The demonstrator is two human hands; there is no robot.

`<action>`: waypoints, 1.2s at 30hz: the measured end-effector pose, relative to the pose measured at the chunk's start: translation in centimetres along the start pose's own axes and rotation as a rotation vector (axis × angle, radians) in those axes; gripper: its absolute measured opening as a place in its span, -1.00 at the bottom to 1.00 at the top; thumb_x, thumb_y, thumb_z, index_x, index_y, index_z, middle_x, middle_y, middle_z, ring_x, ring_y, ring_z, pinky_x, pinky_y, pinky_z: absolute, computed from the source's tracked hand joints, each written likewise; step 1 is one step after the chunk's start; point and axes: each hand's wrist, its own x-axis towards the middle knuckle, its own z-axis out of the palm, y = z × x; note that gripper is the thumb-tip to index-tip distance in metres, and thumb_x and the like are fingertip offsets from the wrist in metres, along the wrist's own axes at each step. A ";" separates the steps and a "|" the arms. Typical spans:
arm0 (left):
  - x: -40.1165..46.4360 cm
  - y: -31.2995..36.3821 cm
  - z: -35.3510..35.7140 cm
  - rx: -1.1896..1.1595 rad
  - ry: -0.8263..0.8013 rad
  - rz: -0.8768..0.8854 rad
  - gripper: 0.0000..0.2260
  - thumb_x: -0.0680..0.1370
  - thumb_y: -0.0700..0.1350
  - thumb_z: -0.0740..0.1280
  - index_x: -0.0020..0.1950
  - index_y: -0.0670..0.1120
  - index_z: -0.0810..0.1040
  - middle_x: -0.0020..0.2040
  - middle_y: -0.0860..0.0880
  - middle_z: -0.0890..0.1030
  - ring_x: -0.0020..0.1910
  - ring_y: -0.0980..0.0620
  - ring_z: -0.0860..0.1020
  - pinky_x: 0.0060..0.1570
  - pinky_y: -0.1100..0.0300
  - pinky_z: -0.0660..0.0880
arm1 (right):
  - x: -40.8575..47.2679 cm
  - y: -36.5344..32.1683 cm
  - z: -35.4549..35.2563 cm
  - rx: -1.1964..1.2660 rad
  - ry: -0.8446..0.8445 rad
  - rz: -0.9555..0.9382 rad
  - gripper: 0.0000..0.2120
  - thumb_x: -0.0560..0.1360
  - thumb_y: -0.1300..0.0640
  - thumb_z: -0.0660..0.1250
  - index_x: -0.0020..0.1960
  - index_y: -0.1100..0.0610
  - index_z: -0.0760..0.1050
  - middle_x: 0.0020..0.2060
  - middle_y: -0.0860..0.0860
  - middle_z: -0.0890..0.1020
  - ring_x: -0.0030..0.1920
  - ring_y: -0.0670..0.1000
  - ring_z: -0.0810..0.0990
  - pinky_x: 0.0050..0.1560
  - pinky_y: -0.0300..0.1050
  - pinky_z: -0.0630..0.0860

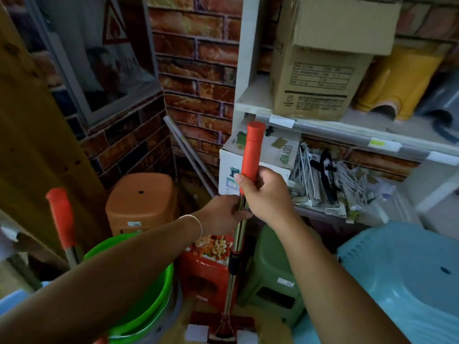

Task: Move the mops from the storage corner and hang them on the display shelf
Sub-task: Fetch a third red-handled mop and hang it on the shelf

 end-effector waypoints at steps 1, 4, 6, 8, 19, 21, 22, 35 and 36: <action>-1.5 0.2 0.1 -0.018 0.007 0.018 -0.66 0.57 0.11 0.31 0.10 -0.16 0.56 -0.08 -0.08 0.63 -0.11 -0.06 0.59 -0.13 0.11 0.51 | -1.5 -0.3 0.2 0.006 0.011 -0.004 -0.83 0.53 -0.11 0.37 -0.02 -0.02 0.57 -0.23 -0.06 0.64 -0.22 -0.08 0.61 -0.30 -0.27 0.38; -6.3 0.6 0.8 -0.035 0.047 0.096 -0.57 0.44 0.14 0.18 0.04 -0.18 0.55 -0.12 -0.15 0.64 -0.12 -0.13 0.60 -0.12 0.04 0.52 | -6.3 -0.6 1.2 0.049 0.052 -0.032 -0.86 0.54 -0.10 0.37 -0.05 -0.04 0.55 -0.26 -0.05 0.63 -0.24 -0.07 0.61 -0.28 -0.24 0.41; -9.1 0.8 1.7 -0.015 0.047 0.146 -0.60 0.42 0.08 0.14 0.02 -0.18 0.55 -0.10 -0.19 0.65 -0.11 -0.19 0.60 -0.11 -0.01 0.52 | -9.7 -0.6 1.5 0.070 0.080 -0.037 -0.87 0.55 -0.09 0.36 -0.07 -0.04 0.53 -0.31 -0.08 0.61 -0.29 -0.10 0.58 -0.29 -0.25 0.38; -11.4 1.1 2.6 0.033 0.050 0.183 -0.67 0.46 0.01 0.18 0.00 -0.21 0.56 -0.08 -0.22 0.66 -0.08 -0.24 0.60 -0.12 -0.03 0.51 | -12.9 -0.6 1.5 0.084 0.104 -0.036 -0.88 0.56 -0.07 0.35 -0.10 -0.05 0.51 -0.37 -0.12 0.56 -0.35 -0.15 0.53 -0.30 -0.27 0.35; -20.8 5.9 5.3 0.037 0.070 0.191 -0.83 0.56 -0.20 0.25 0.02 -0.23 0.59 -0.02 -0.22 0.66 0.02 -0.17 0.59 -0.24 0.29 0.23 | -23.5 -1.7 -0.8 0.092 0.120 -0.060 -0.91 0.56 0.02 0.37 -0.11 -0.01 0.54 -0.34 -0.09 0.59 -0.32 -0.20 0.56 -0.35 -0.41 0.36; -22.5 7.5 4.7 0.039 0.096 0.210 -0.82 0.56 -0.21 0.26 0.06 -0.26 0.59 0.00 -0.23 0.65 0.04 -0.18 0.59 -0.26 0.31 0.22 | -24.5 -2.3 -2.0 0.112 0.122 -0.099 -0.92 0.56 0.02 0.38 -0.09 -0.01 0.55 -0.30 -0.09 0.62 -0.28 -0.18 0.58 -0.32 -0.40 0.37; -23.1 8.4 4.5 0.017 0.111 0.225 -0.81 0.55 -0.20 0.27 0.05 -0.28 0.59 0.00 -0.24 0.65 0.04 -0.19 0.59 -0.22 0.29 0.27 | -24.9 -2.8 -2.8 0.121 0.128 -0.125 -0.92 0.56 0.01 0.38 -0.09 -0.01 0.55 -0.29 -0.08 0.62 -0.27 -0.16 0.59 -0.30 -0.37 0.39; -31.3 18.4 4.3 -0.211 0.290 0.195 -0.40 0.21 0.22 0.34 -0.03 -0.27 0.60 -0.09 -0.27 0.65 -0.08 -0.24 0.62 -0.03 -0.14 0.56 | -30.5 -7.5 -12.4 0.358 0.031 -0.433 -0.87 0.55 0.07 0.40 -0.06 0.14 0.59 -0.28 0.06 0.68 -0.25 0.06 0.68 -0.15 0.11 0.63; -32.1 18.1 4.3 -0.231 0.303 0.179 -0.38 0.20 0.23 0.34 -0.03 -0.26 0.60 -0.07 -0.28 0.65 -0.07 -0.24 0.62 -0.01 -0.17 0.56 | -30.9 -8.0 -12.2 0.374 0.004 -0.444 -0.88 0.54 0.07 0.41 -0.05 0.13 0.60 -0.28 0.04 0.68 -0.24 0.03 0.68 -0.14 0.09 0.63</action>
